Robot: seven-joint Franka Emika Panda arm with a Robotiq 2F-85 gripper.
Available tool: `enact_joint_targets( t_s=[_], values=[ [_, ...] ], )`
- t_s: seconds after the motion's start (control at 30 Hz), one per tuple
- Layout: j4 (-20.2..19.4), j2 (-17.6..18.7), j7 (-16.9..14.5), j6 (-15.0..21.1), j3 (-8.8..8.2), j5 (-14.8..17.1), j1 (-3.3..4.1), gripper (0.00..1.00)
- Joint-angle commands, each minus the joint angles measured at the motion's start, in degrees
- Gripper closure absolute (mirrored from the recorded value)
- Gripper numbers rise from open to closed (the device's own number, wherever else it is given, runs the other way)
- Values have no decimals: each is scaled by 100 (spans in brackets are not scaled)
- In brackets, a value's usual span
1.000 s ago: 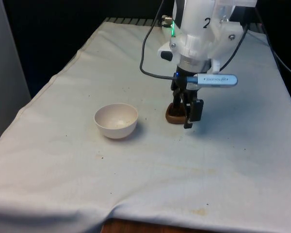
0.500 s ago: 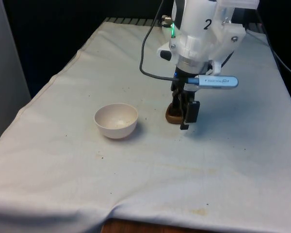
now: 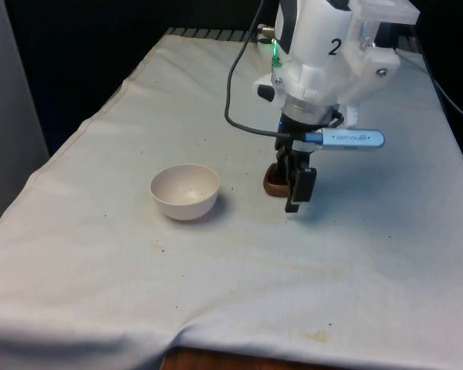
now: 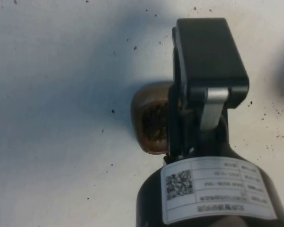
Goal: Pour the coffee beans from the cup into the bowl.
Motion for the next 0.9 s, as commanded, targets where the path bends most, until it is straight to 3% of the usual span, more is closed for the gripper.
enact_joint_targets(
  t_s=[0.0,0.2,0.27,0.3,0.53,0.57,0.63,0.67,0.7,0.87],
  values=[
    [40,17,120,-23,-52,-34,57,0],
    [86,34,235,-115,-46,-46,57,0],
    [69,17,166,-120,0,-17,11,0],
    [86,34,252,-132,-34,-34,46,0],
    [74,17,344,-183,-29,-29,46,0],
    [69,17,269,-178,0,-17,17,0],
    [74,17,367,-195,-29,-29,46,2],
    [74,17,372,-195,-29,-29,46,6],
    [69,11,384,-201,-23,-29,46,20],
    [69,11,407,-212,-23,-29,52,49]
  ],
)
